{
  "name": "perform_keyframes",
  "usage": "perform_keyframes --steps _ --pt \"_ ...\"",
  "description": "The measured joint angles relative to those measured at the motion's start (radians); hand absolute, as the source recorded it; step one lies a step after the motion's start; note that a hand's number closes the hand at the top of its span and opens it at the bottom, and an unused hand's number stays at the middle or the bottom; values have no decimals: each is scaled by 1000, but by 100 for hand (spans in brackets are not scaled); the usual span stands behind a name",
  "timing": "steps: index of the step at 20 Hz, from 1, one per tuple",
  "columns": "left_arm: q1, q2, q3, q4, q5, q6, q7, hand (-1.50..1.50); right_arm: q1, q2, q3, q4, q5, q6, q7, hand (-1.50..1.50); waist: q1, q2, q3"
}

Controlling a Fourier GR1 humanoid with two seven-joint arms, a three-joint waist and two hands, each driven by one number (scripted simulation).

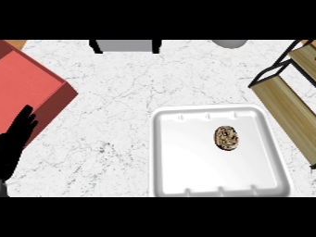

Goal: Pick the croissant from the tray and place it in the tiered shelf

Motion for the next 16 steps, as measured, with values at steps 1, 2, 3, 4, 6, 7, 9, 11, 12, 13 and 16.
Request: perform_keyframes --steps 1,2,3,4,6,7,9,11,12,13,16 --pt "11 -4 -2 -6 0 -1 -2 0 -1 2 -9 -23 -21 -1 3 -150 0 -1 0" --pt "22 -11 -4 -16 -3 3 -6 0 -6 2 -16 -47 -39 -1 10 -150 0 -1 0" --pt "22 -14 -6 -18 -6 4 -3 0 -2 -6 -31 -73 -62 0 9 -150 -2 -2 0" --pt "22 -10 -1 -16 -3 -1 -5 0 -4 -8 -35 -105 -80 3 13 -150 -3 -2 0" --pt "32 -14 -6 -34 -7 2 10 0 -2 -10 -37 -179 -102 14 29 -150 -4 -3 0" --pt "35 -12 -4 -38 -7 1 14 0 -3 -19 -45 -214 -120 23 34 -150 -5 -3 0" --pt "28 -23 -8 -43 -12 11 24 0 4 -26 -49 -311 -143 69 64 -150 -10 -4 -1" --pt "30 -24 -3 -39 -15 15 19 0 6 -43 -66 -412 -165 117 82 -150 -17 -7 -1" --pt "35 -21 2 -31 -16 12 9 0 12 -56 -83 -458 -179 146 88 -150 -20 -8 -1" --pt "36 -16 9 -27 -14 12 7 0 15 -64 -95 -508 -186 177 98 -150 -25 -10 -2" --pt "54 -20 11 -32 -14 12 5 0 13 -97 -136 -633 -200 269 120 -150 -36 -16 -2"
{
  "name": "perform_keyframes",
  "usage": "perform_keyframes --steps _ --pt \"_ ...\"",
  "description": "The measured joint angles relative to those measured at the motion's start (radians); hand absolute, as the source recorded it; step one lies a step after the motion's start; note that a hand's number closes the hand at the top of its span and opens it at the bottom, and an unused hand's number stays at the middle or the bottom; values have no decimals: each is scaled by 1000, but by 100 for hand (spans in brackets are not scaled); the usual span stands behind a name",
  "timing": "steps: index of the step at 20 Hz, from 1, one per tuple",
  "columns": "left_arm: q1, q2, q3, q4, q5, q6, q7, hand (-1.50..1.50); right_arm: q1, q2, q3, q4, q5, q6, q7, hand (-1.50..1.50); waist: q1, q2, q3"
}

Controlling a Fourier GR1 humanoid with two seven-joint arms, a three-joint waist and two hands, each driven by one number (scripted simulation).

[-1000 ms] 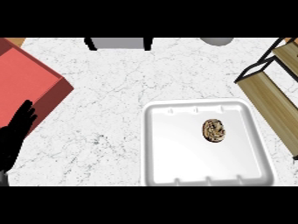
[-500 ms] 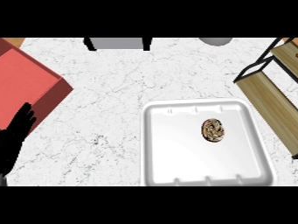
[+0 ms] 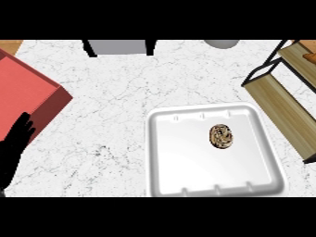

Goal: Pick the croissant from the tray and place it in the tiered shelf

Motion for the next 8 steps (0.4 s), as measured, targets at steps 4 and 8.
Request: perform_keyframes --steps 4,8 --pt "21 -8 8 -5 -4 16 0 0 9 -11 -62 -54 -6 107 -4 -150 -28 -14 -1" --pt "38 0 27 3 3 16 -1 0 -24 -37 -126 -59 -10 217 -35 -150 -57 -27 -2"
